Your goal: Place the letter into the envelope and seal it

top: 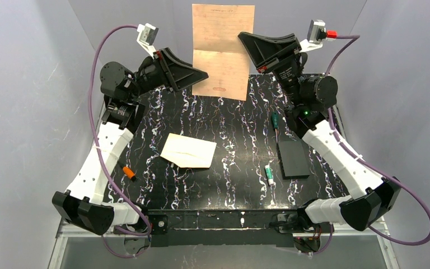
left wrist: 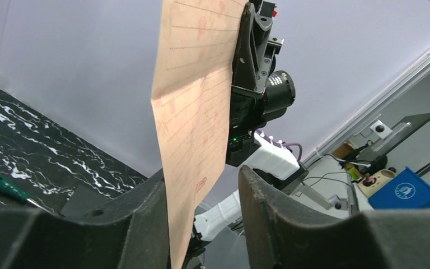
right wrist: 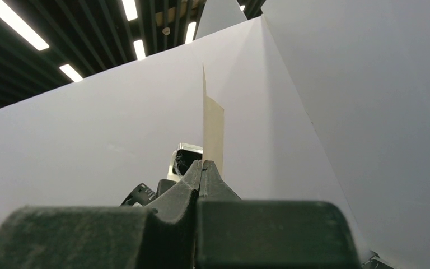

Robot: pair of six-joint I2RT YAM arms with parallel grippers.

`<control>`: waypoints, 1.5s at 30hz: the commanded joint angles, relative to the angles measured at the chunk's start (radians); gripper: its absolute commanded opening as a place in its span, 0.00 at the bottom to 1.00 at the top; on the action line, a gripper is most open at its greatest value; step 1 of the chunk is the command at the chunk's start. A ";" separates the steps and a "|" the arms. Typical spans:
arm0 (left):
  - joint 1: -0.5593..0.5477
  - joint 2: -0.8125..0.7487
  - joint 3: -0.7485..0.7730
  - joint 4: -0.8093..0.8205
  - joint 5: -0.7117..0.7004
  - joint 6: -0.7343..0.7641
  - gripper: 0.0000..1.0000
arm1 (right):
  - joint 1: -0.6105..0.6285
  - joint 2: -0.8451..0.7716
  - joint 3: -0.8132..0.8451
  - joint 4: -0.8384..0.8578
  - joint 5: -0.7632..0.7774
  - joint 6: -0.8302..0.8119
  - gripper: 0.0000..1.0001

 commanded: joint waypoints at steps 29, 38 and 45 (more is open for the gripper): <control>0.119 -0.067 -0.135 -0.518 0.083 1.347 0.00 | -0.001 0.002 0.275 -0.982 0.153 -0.487 0.92; 0.119 -0.007 -0.126 -0.401 0.263 1.150 0.00 | 0.017 0.098 0.271 -1.133 -0.246 -0.709 0.95; 0.119 -0.020 -0.147 -0.400 0.388 1.042 0.00 | 0.026 0.060 0.212 -1.129 -0.418 -0.824 0.98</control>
